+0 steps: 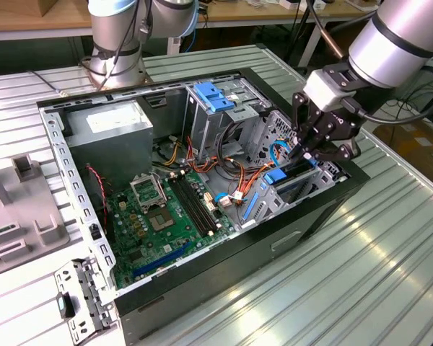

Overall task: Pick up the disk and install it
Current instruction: 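Insert the second disk wire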

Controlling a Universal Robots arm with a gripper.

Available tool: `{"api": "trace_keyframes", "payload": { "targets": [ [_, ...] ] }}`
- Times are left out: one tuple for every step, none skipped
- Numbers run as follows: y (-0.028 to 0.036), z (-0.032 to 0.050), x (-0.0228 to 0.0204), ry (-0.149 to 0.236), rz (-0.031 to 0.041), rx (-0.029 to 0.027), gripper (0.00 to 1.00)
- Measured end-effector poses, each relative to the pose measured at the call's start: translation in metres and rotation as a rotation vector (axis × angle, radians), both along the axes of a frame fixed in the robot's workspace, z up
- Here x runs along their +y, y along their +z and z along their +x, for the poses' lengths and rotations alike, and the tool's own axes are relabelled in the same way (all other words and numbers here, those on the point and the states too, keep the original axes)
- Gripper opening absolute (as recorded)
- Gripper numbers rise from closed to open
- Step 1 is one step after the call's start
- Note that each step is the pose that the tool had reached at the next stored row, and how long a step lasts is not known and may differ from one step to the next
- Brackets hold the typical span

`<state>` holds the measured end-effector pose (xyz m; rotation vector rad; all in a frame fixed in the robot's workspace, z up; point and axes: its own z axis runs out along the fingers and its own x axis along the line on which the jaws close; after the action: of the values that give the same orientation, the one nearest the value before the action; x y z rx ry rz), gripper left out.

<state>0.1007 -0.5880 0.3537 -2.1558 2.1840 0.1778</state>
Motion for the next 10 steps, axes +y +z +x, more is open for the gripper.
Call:
{"api": "trace_keyframes", "payload": {
  "targets": [
    [-0.0011,-0.0002,0.0,0.0,0.0001,0.0,0.16],
    [-0.0019,-0.0002,0.0001,0.0,0.0,0.0,0.16],
    [-0.0028,-0.0002,0.0001,0.0,0.0,0.0,0.16],
    [-0.0036,-0.0002,0.0001,0.0,0.0001,0.0,0.16],
    [-0.0045,-0.0002,0.0001,0.0,0.0001,0.0,0.16],
    [-0.0059,-0.0003,0.0001,0.0,-0.0004,0.0001,0.16],
    [-0.0073,-0.0011,0.0001,0.0,-0.0005,0.0,0.16],
    [-0.008,-0.0025,0.0002,0.0,-0.0001,0.0,0.16],
    [-0.0082,-0.0037,0.0,0.0,0.0,0.0,0.16],
    [-0.0083,-0.0047,-0.0002,0.0,0.0,0.0,0.16]
  ]
}}
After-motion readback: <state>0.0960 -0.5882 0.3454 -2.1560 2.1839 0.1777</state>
